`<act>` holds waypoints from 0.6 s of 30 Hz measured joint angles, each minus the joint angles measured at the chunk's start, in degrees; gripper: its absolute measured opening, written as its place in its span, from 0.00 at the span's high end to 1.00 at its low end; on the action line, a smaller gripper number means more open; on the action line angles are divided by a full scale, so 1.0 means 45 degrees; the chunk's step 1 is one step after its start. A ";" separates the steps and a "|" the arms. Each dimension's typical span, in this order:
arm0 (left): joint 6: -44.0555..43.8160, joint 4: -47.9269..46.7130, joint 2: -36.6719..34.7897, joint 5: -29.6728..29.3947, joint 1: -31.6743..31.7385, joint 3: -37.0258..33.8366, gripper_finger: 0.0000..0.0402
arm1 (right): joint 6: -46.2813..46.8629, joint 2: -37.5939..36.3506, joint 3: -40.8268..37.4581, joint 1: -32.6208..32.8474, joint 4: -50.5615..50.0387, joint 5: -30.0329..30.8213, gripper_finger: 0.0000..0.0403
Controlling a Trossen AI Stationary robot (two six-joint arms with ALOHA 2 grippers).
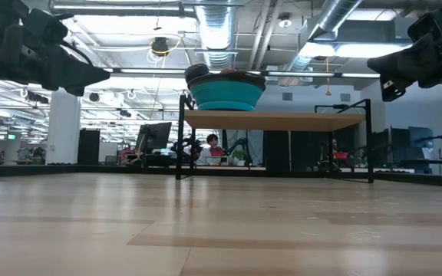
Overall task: Pick & Place Fruit
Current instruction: Return to Home Position
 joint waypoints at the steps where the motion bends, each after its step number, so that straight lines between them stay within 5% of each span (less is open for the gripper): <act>1: 0.0000 0.0018 0.0000 -0.0001 0.0000 0.0000 0.99 | -0.0003 0.0000 0.0002 0.0000 -0.0001 0.0000 0.99; 18: 0.0000 0.0146 -0.0756 0.0004 0.0209 -0.0005 0.99 | 0.0001 0.0000 0.0003 0.0000 0.0004 0.0000 0.99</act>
